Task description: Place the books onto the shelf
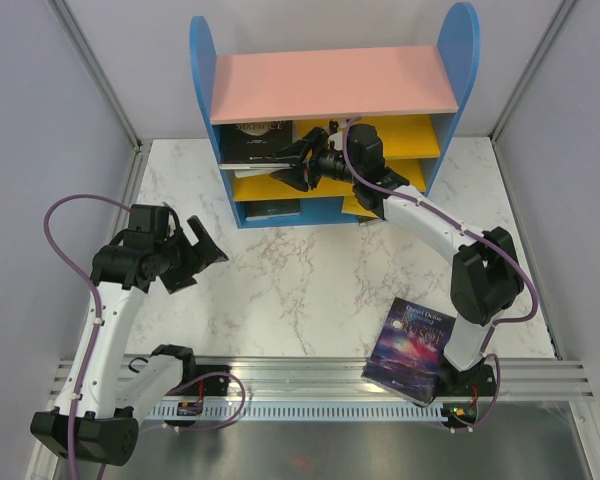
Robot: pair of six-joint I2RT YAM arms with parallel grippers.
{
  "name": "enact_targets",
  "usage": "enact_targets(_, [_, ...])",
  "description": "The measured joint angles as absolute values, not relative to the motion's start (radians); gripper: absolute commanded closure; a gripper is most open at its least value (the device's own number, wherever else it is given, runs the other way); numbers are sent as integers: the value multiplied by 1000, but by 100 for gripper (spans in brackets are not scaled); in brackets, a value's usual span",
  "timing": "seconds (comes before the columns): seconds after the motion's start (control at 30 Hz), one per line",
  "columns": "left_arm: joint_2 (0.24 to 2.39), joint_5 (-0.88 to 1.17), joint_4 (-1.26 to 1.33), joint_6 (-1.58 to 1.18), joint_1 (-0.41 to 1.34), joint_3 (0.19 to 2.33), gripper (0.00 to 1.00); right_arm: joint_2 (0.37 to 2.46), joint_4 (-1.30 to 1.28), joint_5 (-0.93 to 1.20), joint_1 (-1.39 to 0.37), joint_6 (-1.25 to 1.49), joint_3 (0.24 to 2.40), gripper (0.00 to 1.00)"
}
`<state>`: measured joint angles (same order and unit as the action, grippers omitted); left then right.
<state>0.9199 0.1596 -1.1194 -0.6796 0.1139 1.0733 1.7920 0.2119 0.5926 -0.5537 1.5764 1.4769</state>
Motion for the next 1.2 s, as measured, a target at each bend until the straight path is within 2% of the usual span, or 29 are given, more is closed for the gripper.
enact_targets(0.03, [920,160,-1119,-679,114,1073,2,1792,213,588,-554,1576,1477,29])
enact_targets(0.13, [920,160,-1120,-680,114,1073,2,1792,216,588,-554,1579,1477,19])
enact_targets(0.33, [920,160,-1119,-680,114,1073,2,1762,154,587,-554,1541,1469,11])
enact_targets(0.53, [920,162,-1119,-680,114,1073,2,1599,60,585,-552,1436,1363,11])
enact_targets(0.73, [914,182,-1113,-679,114,1068,2,1325,-211,545,-520,1192,1203,15])
enact_targets(0.93, [895,269,-1063,-679,146,1007,3,1130,-558,402,-308,1031,1001,16])
enact_targets(1.07, [938,302,-1025,-680,271,978,4,1093,-794,273,-104,965,923,16])
enact_targets(1.2, [1038,299,-968,-693,497,971,5,1124,-947,163,3,886,942,16])
